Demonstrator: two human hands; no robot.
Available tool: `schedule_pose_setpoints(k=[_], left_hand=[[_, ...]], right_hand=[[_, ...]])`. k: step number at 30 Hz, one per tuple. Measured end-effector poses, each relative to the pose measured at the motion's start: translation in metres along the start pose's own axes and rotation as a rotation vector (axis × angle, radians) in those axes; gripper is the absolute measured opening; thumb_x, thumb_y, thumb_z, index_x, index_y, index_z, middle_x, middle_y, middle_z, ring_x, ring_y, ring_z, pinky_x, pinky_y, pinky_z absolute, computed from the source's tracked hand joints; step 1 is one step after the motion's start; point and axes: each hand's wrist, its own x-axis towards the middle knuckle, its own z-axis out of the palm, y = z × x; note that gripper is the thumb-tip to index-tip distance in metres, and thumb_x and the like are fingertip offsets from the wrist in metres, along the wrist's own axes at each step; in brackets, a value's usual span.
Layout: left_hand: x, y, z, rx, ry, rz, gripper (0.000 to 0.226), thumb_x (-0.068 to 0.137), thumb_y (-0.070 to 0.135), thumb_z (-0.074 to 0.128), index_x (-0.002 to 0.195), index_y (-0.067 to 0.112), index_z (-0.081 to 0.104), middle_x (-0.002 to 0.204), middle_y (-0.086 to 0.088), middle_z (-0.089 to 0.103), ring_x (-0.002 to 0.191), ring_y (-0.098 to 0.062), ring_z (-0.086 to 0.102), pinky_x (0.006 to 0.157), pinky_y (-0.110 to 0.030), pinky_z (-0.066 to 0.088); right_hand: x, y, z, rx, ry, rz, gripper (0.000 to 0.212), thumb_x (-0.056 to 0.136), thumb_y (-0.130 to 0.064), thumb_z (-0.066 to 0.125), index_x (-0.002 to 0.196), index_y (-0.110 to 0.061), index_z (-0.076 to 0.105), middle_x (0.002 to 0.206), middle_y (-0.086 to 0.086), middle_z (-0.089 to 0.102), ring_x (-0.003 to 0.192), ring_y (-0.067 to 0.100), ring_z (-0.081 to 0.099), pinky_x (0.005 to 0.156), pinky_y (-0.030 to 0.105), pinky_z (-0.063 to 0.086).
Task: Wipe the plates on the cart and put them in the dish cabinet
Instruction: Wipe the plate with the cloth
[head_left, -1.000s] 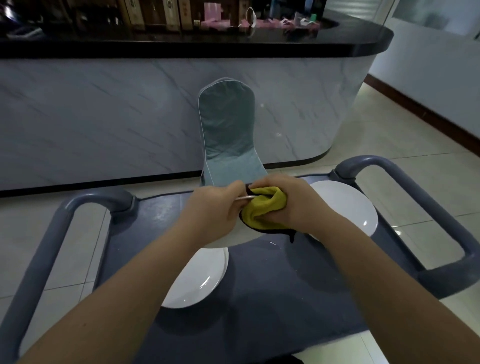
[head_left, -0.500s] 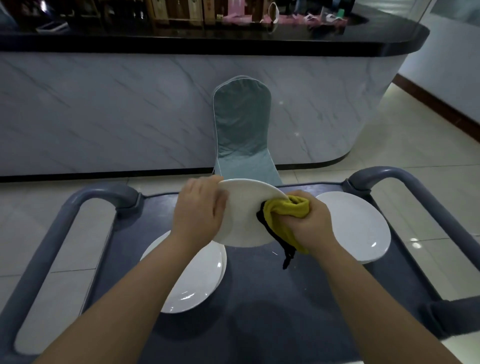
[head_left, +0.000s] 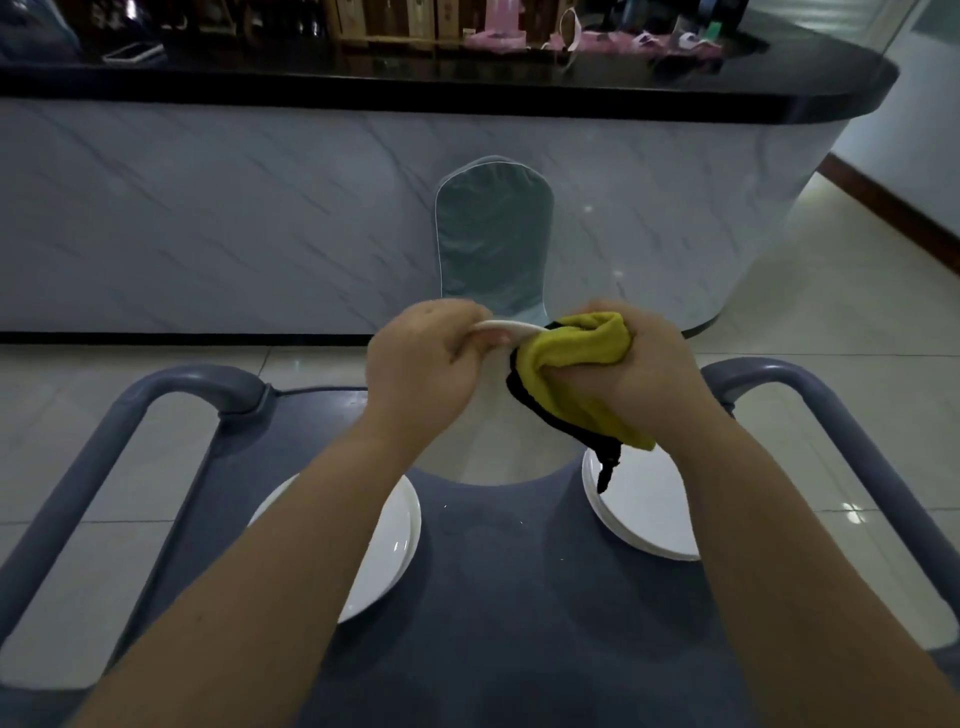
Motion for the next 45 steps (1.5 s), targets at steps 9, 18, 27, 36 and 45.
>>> schedule_pose_setpoints(k=[9,18,27,36,45], left_hand=[[-0.107,-0.015,0.031,-0.307,0.129,-0.974,0.033,0.095,0.033,0.06,0.071,0.011,0.062,0.06,0.003,0.05,0.059,-0.014,0.042,0.057,-0.03,0.036],[-0.129,-0.016,0.036,-0.144,0.13,-0.819,0.022,0.099,0.037,0.042,0.082,0.025,0.05,0.078,0.001,0.056,0.077,-0.024,0.051,0.066,-0.035,0.04],[-0.058,0.025,0.031,0.323,-0.152,0.279,0.025,0.094,0.028,0.056,0.078,0.012,0.064,0.072,-0.004,0.061,0.065,-0.027,0.054,0.053,-0.036,0.039],[-0.053,0.028,0.007,-0.144,0.107,-0.577,0.02,0.09,0.028,0.063,0.07,0.025,0.064,0.064,0.012,0.06,0.065,-0.011,0.053,0.061,-0.029,0.041],[-0.114,0.004,0.026,0.106,-0.109,-0.363,0.031,0.093,0.041,0.046,0.107,0.016,0.059,0.098,-0.001,0.061,0.091,-0.026,0.052,0.081,-0.035,0.038]], right_hand=[[-0.07,0.074,0.052,0.548,0.035,0.499,0.024,0.073,-0.009,0.083,0.089,-0.023,0.071,0.082,-0.008,0.073,0.076,0.003,0.068,0.064,0.016,0.051],[-0.091,0.093,0.076,0.603,0.124,0.518,0.019,0.076,-0.009,0.08,0.087,-0.019,0.07,0.084,0.0,0.071,0.08,0.017,0.066,0.073,0.028,0.053],[-0.052,0.062,0.027,0.051,0.048,-0.204,0.021,0.075,-0.026,0.082,0.079,-0.035,0.064,0.068,-0.022,0.057,0.069,-0.005,0.055,0.065,0.009,0.037],[-0.059,0.056,0.012,0.593,0.125,0.146,0.016,0.071,-0.021,0.08,0.083,-0.023,0.07,0.074,-0.008,0.067,0.073,0.011,0.061,0.073,0.03,0.052],[-0.089,0.086,0.048,0.462,0.135,0.237,0.023,0.073,-0.012,0.081,0.075,-0.03,0.066,0.072,-0.018,0.067,0.069,0.0,0.059,0.072,0.023,0.046]])
